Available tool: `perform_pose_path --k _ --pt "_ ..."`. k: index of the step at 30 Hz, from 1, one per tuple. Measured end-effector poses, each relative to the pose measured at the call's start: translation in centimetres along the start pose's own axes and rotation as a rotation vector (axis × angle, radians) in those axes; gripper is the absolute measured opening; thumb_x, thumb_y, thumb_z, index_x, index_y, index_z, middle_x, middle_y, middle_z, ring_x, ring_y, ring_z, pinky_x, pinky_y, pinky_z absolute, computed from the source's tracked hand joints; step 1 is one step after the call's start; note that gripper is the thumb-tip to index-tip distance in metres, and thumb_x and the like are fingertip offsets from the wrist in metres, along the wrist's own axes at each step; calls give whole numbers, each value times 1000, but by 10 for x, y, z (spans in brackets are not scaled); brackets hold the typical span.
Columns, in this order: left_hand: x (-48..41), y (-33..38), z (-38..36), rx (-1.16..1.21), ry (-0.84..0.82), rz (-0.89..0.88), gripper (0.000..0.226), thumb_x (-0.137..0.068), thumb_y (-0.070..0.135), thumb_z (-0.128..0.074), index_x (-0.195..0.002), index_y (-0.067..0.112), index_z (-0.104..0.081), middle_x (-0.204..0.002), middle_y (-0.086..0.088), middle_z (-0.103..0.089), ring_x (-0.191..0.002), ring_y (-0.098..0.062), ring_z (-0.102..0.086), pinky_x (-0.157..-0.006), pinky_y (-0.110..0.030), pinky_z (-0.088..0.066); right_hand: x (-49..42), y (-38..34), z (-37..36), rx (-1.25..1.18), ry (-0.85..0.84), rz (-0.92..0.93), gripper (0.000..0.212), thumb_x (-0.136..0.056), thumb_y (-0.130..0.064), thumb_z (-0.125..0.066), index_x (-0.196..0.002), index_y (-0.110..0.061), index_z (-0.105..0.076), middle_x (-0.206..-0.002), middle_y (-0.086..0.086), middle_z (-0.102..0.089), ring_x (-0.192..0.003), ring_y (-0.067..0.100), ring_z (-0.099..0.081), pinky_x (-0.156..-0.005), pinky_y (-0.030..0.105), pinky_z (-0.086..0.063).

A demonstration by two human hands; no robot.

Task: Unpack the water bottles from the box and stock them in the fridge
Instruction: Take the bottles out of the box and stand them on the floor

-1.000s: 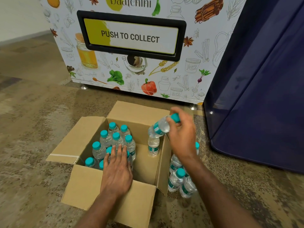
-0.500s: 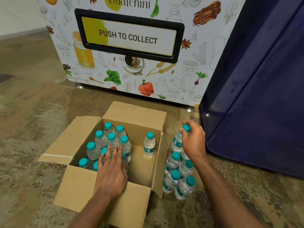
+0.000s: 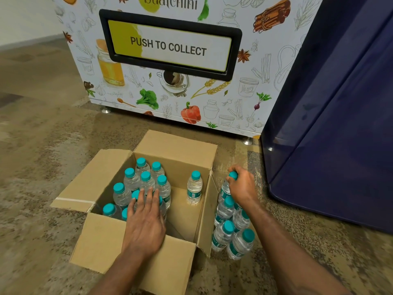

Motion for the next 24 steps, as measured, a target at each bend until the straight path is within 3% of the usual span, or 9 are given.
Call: perform_pose_path --k 3,7,13,15,19,24 --pt "1 0 0 4 -3 1 87 -84 51 13 -163 16 0 -171 -7 3 -155 -23 12 -125 -44 7 3 3 -8 46 -33 2 22 -92 -8 -64 -113 -16 -62 -108 0 -62 -85 7 -55 -59 10 -36" --pt "2 2 3 -18 -38 6 89 -77 51 21 -159 18 15 -166 -4 19 -154 -22 21 -122 -42 14 7 13 -16 78 -48 -18 28 -92 -9 -65 -119 -13 -63 -115 4 -64 -96 12 -56 -80 22 -44" --pt "2 3 5 -38 -47 11 79 -86 49 14 -159 18 17 -165 -4 22 -154 -22 22 -123 -43 13 7 10 -21 125 -46 15 31 -91 -7 -65 -122 -12 -63 -117 6 -65 -101 17 -61 -89 32 -53" --pt "1 1 2 -25 -27 7 78 -89 49 8 -160 17 11 -167 -5 15 -155 -23 17 -124 -44 10 9 8 -24 167 -59 40 32 -90 -7 -65 -122 -12 -63 -115 7 -65 -100 18 -61 -89 36 -55" --pt "0 -3 -4 8 1 10 77 -95 46 -6 -161 11 -21 -168 -12 -21 -156 -28 -10 -126 -51 -12 10 5 -27 261 -64 70 36 -90 -5 -64 -124 -13 -60 -116 6 -63 -103 19 -58 -89 36 -54" --pt "1 1 2 21 5 -3 86 -85 49 9 -163 14 -3 -172 -8 -3 -158 -24 6 -126 -46 5 11 3 -28 333 -69 76 42 -89 -5 -64 -129 -13 -55 -118 7 -63 -109 22 -56 -91 38 -54"
Point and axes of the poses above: each hand's wrist, its own x-axis away from the middle knuckle, its own z-axis out of the back of the hand, y = z × x, the point moved 9 cm from there along -x, towards the middle knuckle
